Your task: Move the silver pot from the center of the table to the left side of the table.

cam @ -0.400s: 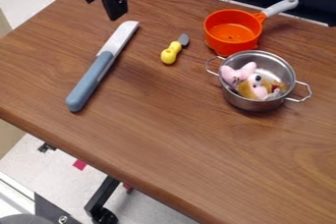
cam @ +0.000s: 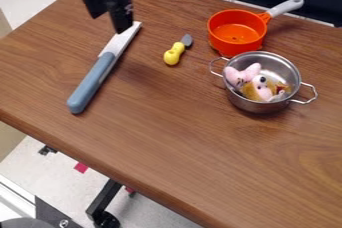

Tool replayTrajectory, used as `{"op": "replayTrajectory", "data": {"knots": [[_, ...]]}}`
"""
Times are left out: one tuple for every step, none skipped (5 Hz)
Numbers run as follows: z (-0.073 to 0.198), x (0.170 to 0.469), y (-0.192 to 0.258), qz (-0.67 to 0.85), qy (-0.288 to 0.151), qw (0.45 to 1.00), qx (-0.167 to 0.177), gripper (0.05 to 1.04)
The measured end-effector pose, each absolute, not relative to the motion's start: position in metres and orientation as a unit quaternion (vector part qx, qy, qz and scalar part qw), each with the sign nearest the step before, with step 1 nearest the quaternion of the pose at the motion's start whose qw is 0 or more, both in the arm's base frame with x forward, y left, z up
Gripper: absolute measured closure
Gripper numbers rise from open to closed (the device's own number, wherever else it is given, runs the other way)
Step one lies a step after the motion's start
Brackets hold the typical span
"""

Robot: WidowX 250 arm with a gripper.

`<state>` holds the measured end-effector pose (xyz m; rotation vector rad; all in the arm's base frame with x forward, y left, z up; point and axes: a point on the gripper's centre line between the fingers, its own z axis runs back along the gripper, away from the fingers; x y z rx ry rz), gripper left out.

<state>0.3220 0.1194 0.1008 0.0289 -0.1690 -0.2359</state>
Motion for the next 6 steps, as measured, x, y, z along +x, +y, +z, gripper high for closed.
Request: {"op": "replayTrajectory", "data": {"knots": [[0.1,0.328,0.099,-0.068,-0.074,0.995,0.023,0.085],[0.085,0.321,0.08,0.025,-0.061,0.998,0.012,0.085],[0.087,0.314,0.06,0.12,-0.067,0.99,0.012,0.085],[0.079,0.306,0.034,0.176,-0.068,0.982,0.012,0.085],[0.079,0.307,0.015,0.21,-0.069,0.975,0.004,0.085],[0.077,0.308,0.007,0.231,-0.06,0.971,-0.003,0.085]]}}
